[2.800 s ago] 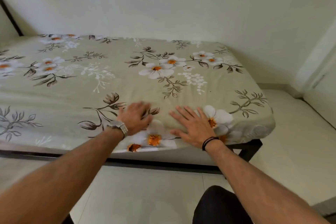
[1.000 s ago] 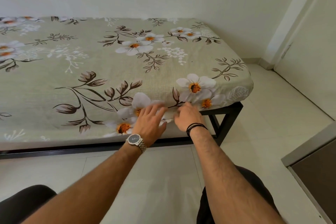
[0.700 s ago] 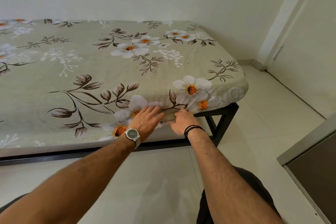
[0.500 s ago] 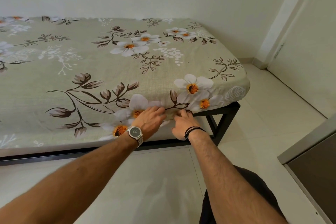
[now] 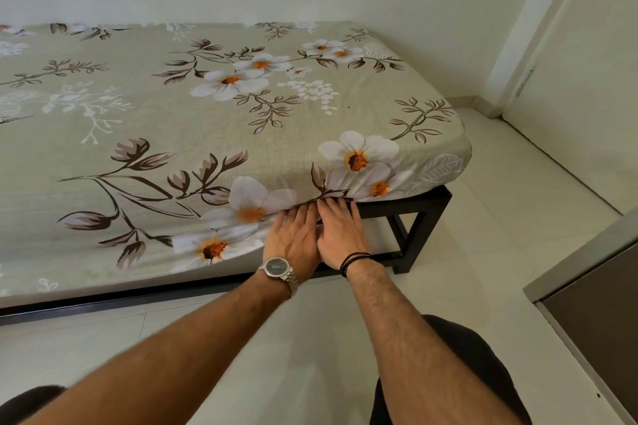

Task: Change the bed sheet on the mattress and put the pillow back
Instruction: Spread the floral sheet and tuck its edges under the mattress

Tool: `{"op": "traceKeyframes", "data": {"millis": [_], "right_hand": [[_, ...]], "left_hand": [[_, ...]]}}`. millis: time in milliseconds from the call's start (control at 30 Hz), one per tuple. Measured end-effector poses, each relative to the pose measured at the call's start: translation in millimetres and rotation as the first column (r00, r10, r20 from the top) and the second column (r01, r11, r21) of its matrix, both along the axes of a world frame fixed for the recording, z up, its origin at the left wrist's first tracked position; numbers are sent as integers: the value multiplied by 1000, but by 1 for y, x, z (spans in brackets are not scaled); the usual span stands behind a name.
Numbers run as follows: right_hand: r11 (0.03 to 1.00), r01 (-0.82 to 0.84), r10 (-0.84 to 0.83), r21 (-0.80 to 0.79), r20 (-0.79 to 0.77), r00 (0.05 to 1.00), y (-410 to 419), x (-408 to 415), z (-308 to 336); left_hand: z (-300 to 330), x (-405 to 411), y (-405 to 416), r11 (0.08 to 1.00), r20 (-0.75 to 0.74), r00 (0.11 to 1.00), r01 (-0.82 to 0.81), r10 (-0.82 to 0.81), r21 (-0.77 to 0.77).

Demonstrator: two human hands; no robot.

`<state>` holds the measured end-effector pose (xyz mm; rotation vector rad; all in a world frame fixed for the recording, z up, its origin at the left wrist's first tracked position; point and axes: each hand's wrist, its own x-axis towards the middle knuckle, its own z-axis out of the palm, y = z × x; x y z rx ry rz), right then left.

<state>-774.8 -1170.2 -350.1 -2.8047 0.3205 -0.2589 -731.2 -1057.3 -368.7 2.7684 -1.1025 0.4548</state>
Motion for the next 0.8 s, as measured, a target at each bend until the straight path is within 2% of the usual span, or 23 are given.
{"op": "traceKeyframes", "data": {"millis": [67, 167, 300, 367, 433, 467, 533, 600, 667, 733, 800], "right_hand": [[1000, 0, -1, 19, 37, 999, -4, 5, -4], [999, 16, -19, 45, 60, 998, -7, 8, -8], [998, 7, -13, 61, 109, 994, -6, 11, -13], [998, 23, -28, 53, 89, 996, -8, 16, -13], [995, 95, -96, 31, 48, 994, -7, 16, -14], [991, 131, -133, 33, 50, 990, -6, 17, -16], [981, 191, -193, 36, 75, 978, -8, 19, -17], [981, 190, -190, 38, 4, 982, -17, 27, -14], [986, 139, -126, 87, -144, 982, -28, 30, -3], [991, 52, -16, 126, -272, 962, -33, 28, 10], [991, 0, 44, 134, -319, 947, -27, 20, 29]], "left_hand": [[-2, 2, -3, 1000, -23, 1000, -21, 20, -9], [9, 26, -4, 982, 6, 1000, 14, -16, 188], [25, 55, -23, 940, -51, 998, -11, 31, 342], [24, 58, -26, 931, 18, 999, -41, 37, 362], [22, 54, -27, 914, 5, 998, -62, 65, 400], [19, 57, -27, 921, -8, 998, -59, 67, 384], [18, 65, -30, 965, -80, 994, -46, 69, 259], [19, 69, -31, 989, -124, 989, -62, 79, 133], [24, 68, -32, 989, -170, 980, -84, 104, 125], [26, 66, -31, 992, -243, 962, -116, 125, 53], [28, 64, -32, 990, -272, 953, -139, 137, 12]]}}
